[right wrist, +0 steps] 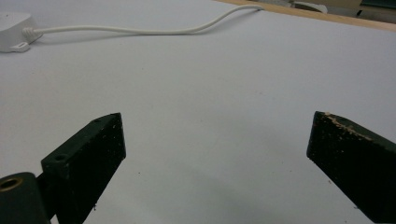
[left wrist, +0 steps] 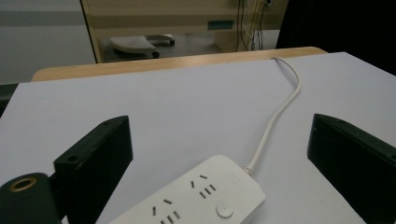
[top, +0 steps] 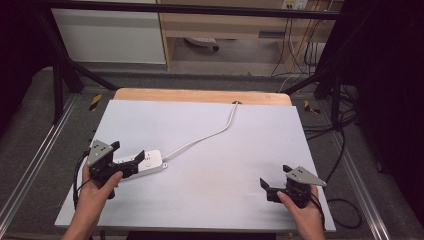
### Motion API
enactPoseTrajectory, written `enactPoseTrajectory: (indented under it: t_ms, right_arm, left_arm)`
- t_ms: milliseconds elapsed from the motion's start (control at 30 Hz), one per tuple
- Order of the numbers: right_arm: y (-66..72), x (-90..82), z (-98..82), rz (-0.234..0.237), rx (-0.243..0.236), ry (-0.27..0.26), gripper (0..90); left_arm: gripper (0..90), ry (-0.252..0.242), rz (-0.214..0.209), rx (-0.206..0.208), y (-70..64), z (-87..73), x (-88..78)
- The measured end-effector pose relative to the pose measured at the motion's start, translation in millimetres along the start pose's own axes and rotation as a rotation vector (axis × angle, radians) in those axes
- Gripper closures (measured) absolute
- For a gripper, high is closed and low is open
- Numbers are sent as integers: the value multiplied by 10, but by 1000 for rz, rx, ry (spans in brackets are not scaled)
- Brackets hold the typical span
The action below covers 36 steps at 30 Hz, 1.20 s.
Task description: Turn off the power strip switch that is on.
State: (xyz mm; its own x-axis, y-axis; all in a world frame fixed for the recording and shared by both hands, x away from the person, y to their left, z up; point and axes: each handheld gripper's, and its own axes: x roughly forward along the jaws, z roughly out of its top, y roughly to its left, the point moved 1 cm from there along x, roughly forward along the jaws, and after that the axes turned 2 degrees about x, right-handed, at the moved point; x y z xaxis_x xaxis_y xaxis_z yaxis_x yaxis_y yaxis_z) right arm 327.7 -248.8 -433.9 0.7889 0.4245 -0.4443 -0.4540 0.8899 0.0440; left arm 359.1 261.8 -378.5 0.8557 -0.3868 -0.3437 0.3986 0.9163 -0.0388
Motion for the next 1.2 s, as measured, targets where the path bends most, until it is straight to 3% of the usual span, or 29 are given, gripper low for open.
enactPoseTrajectory:
  t_ms: [133, 600, 700, 933, 1067, 1200]
  right_arm:
    - [7, 10, -1, 3, -2, 4, 47]
    - [28, 36, -15, 8, 0, 21, 49]
    - [26, 34, -20, 16, 8, 26, 54]
    - [33, 48, -20, 25, 5, 34, 55]
    - [42, 47, -19, 32, 10, 40, 57]
    - [55, 52, -18, 32, 15, 42, 60]
  left_arm:
    - [81, -1, 5, -6, 24, -48, -1]
    - [140, 26, -33, -2, 104, -164, -45]
    - [241, 48, -32, -2, 94, -170, -32]
    - [341, 85, -55, 17, 44, -199, -9]
    - [440, 117, -37, -2, 62, -215, 8]
    - [476, 126, -20, -2, 90, -237, 31]
